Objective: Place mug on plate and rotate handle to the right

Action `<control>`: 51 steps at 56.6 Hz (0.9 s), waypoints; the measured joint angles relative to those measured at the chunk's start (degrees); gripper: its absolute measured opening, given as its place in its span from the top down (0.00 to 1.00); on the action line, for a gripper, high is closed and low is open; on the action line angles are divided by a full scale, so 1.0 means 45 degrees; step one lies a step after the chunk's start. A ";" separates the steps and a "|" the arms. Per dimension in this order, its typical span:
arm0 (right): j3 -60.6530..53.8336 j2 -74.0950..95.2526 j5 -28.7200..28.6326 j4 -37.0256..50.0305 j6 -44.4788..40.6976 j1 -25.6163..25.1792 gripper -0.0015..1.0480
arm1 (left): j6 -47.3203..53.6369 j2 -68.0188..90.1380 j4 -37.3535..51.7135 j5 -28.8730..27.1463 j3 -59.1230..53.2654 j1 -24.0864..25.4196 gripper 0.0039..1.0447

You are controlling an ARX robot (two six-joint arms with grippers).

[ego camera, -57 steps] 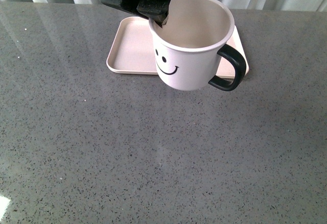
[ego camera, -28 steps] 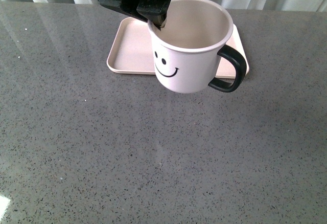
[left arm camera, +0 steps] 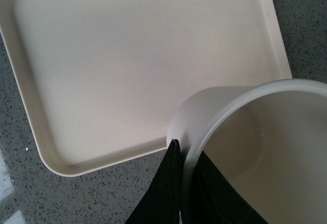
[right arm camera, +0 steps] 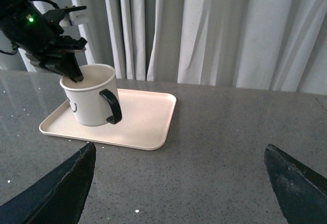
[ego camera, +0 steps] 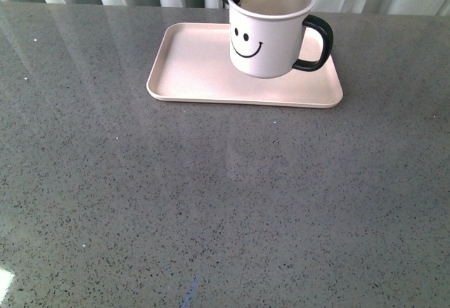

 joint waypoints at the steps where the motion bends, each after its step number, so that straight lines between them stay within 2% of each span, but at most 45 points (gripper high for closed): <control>1: 0.0000 0.0000 0.0005 0.0000 0.0005 0.0000 0.09 | 0.0083 0.0180 -0.0092 0.0015 0.0223 0.0005 0.98; 32: 0.0000 0.0000 0.0000 0.0000 0.0005 0.0000 0.09 | 0.1117 0.4896 -0.2905 0.0355 0.7334 0.0102 0.98; 42: 0.0000 0.0000 0.0005 0.0000 0.0000 0.0000 0.09 | 0.1384 0.5969 -0.3453 0.0466 0.8908 0.0146 0.98; 51: 0.0000 0.0000 0.0005 0.0005 0.0005 0.0000 0.09 | 0.1540 0.6101 -0.3206 0.0486 0.8913 0.0219 0.98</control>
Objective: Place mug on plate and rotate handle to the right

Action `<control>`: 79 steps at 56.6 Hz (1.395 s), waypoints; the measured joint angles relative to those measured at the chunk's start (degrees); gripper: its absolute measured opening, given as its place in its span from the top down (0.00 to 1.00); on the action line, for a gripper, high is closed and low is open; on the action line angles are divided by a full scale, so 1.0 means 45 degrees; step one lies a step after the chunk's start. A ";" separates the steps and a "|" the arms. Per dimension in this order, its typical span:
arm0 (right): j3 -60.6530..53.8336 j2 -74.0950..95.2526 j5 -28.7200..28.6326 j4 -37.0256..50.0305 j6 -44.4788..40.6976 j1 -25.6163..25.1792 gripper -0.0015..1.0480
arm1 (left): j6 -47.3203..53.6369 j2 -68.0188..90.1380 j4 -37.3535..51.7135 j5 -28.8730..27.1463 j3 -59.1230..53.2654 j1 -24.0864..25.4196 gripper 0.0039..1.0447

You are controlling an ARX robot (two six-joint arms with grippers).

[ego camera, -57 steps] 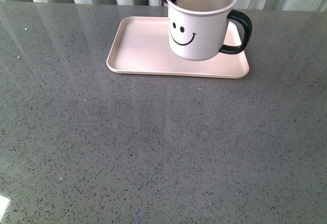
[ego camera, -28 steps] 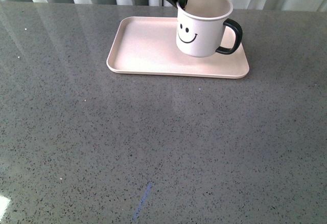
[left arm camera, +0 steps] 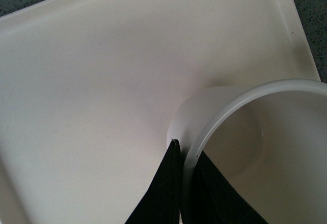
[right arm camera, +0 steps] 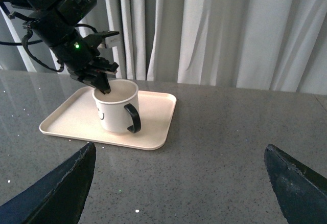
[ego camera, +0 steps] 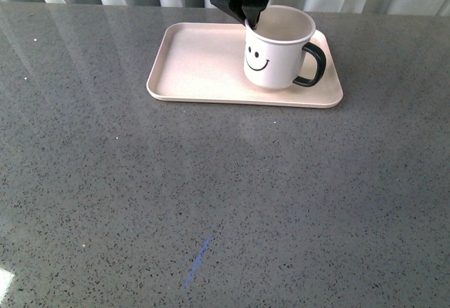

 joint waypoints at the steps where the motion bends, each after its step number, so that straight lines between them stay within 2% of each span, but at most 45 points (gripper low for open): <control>1: 0.0000 0.0000 0.0000 -0.0005 0.0000 0.0000 0.09 | 0.0005 0.0000 0.0063 0.0000 -0.0058 0.0010 0.98; 40: 0.0000 0.0000 0.0000 -0.0005 -0.0005 0.0000 0.09 | 0.0355 -0.0151 0.0957 0.0282 -0.1253 0.0092 0.97; 51: 0.0000 0.0000 0.0000 -0.0005 -0.0005 0.0000 0.09 | 0.0491 -0.0165 0.1088 0.0583 -0.1253 0.0126 0.61; 58: 0.0000 0.0000 0.0000 -0.0005 -0.0005 0.0000 0.09 | 0.0491 -0.0355 0.1326 0.0767 -0.1418 0.0175 0.43; 68: 0.0000 0.0000 0.0000 -0.0005 0.0000 0.0000 0.09 | 0.0573 -0.2283 0.2710 0.1141 -0.3594 0.0350 0.08; 79: 0.0000 0.0000 0.0000 -0.0005 0.0000 0.0000 0.09 | 0.0437 -0.5153 0.4775 0.1292 -0.7091 0.0680 0.09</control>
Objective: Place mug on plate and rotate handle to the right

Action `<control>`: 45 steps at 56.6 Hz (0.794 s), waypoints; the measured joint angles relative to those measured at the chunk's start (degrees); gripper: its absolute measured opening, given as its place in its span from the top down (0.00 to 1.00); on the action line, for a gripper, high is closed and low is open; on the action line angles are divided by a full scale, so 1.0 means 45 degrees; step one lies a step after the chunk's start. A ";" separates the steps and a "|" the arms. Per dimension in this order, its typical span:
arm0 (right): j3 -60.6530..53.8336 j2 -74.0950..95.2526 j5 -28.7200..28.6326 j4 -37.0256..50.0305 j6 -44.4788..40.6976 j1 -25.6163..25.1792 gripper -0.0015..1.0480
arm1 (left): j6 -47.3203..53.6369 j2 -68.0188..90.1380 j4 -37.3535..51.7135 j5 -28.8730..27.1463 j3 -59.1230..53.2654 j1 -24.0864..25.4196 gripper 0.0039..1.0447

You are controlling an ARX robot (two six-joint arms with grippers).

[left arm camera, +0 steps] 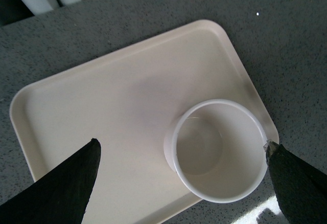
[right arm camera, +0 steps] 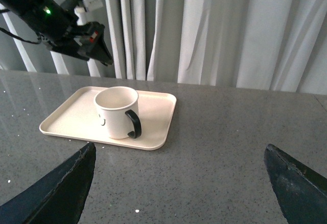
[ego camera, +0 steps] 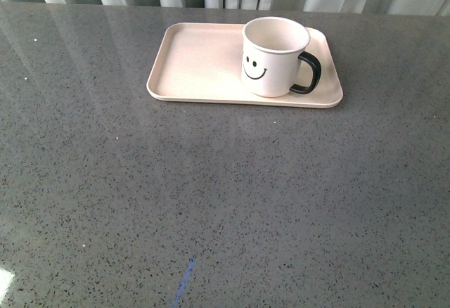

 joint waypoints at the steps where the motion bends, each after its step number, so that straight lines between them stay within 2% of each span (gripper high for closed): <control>1: 0.0000 0.0000 0.0000 0.0000 0.0000 0.0000 0.09 | -0.0049 -0.0282 0.0321 0.0019 -0.0408 0.0049 0.09; 6: 0.0000 0.0000 0.0000 0.0000 0.0000 0.0000 0.09 | -0.0359 -0.1137 0.1350 0.0112 -0.1710 0.0209 0.09; 18: 0.0000 0.0000 -0.0005 0.0000 0.0000 0.0000 0.09 | -0.0607 -0.1617 0.1574 0.0107 -0.2273 0.0359 0.09; 19: 0.0000 0.0000 0.0000 0.0000 -0.0005 0.0000 0.09 | -0.0602 -0.1632 0.1749 0.0000 -0.2399 0.0345 0.09; 20: 0.0000 0.0000 -0.0005 0.0000 -0.0005 0.0000 0.09 | -0.0520 -0.1749 0.2390 -0.0641 -0.2754 0.0311 0.11; 23: 0.0000 0.0000 -0.0010 0.0000 0.0000 0.0000 0.09 | -0.0340 -0.2584 0.6878 -0.4124 -0.5343 0.0219 0.22; 24: 0.0000 0.0000 -0.0010 0.0000 0.0000 0.0000 0.09 | -0.0282 -0.3128 0.8981 -0.5348 -0.6795 0.0248 0.27; 27: 0.0000 0.0000 0.0010 0.0000 0.0000 0.0000 0.09 | -0.0243 -0.4061 1.2371 -0.6601 -0.9112 0.0413 0.35; 30: 0.0000 0.0000 0.0019 0.0000 0.0000 0.0000 0.09 | -0.0219 -0.5615 1.6072 -0.6713 -1.2104 0.0903 0.48; 33: 0.0000 0.0000 0.0010 0.0000 -0.0005 0.0000 0.09 | -0.0204 -0.6887 1.7947 -0.6572 -1.4168 0.1350 0.60; 45: 0.0000 0.0000 -0.0005 0.0000 0.0000 0.0000 0.09 | -0.0204 -0.9039 1.9671 -0.5736 -1.8535 0.2385 0.91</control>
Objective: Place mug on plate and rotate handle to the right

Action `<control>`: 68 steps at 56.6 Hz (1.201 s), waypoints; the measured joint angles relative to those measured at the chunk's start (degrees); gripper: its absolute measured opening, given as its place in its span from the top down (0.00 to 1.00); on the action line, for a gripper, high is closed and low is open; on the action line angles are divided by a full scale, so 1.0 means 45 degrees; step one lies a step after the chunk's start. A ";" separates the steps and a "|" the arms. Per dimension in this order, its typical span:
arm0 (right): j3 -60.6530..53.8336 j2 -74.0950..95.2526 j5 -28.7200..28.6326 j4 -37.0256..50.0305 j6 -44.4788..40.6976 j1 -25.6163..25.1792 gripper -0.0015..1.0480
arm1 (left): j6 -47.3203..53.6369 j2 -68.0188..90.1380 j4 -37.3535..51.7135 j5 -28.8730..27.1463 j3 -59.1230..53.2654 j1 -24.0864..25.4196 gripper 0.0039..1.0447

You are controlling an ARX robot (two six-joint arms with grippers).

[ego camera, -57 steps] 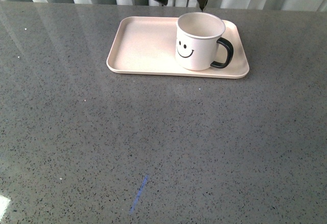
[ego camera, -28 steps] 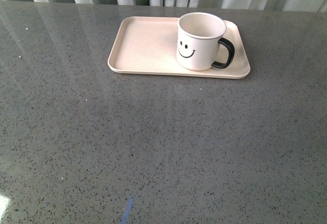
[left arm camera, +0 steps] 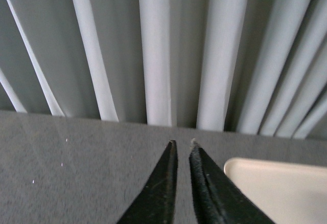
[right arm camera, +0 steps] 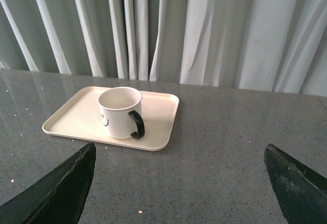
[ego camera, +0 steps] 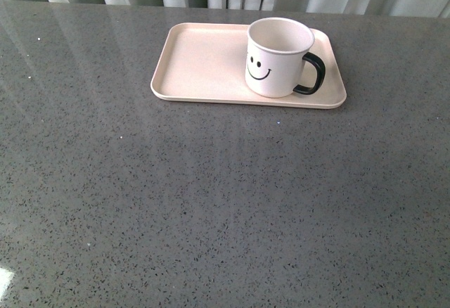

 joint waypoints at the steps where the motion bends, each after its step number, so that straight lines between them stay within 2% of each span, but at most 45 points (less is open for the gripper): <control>1: 0.0000 0.0000 0.0000 0.0000 -0.0005 0.0000 0.09 | 0.0005 -0.0131 0.0068 0.0083 -0.0291 0.0044 0.94; 3: 0.0000 0.0000 0.0000 0.0000 0.0000 0.0000 0.09 | -0.0005 -0.0423 0.0199 0.0238 -0.0894 0.0126 0.99; 20: 0.0000 0.0000 0.0005 0.0000 0.0000 0.0000 0.09 | 0.0039 -0.3201 0.0767 0.1175 -0.4260 0.1093 0.99; 41: 0.0000 0.0000 0.0005 0.0005 0.0000 0.0000 0.09 | 0.0044 -0.6246 0.0151 0.2001 -0.6649 0.1836 0.99; 47: 0.0000 0.0000 0.0000 0.0000 -0.0005 0.0000 0.09 | 0.0049 -0.6475 0.0690 0.2161 -0.7286 0.2035 0.99; 51: 0.0000 0.0000 0.0000 0.0000 0.0000 0.0000 0.09 | 0.0049 -0.6849 0.0442 0.2885 -0.7645 0.2550 0.99; 55: 0.0000 0.0000 0.0005 0.0000 0.0000 0.0000 0.09 | 0.0049 -0.7689 -0.0146 0.2939 -0.7932 0.2851 0.99; 68: 0.0000 0.0000 0.0005 0.0000 0.0000 0.0000 0.09 | 0.0049 -1.0569 -0.2385 0.3021 -0.8480 0.2880 0.99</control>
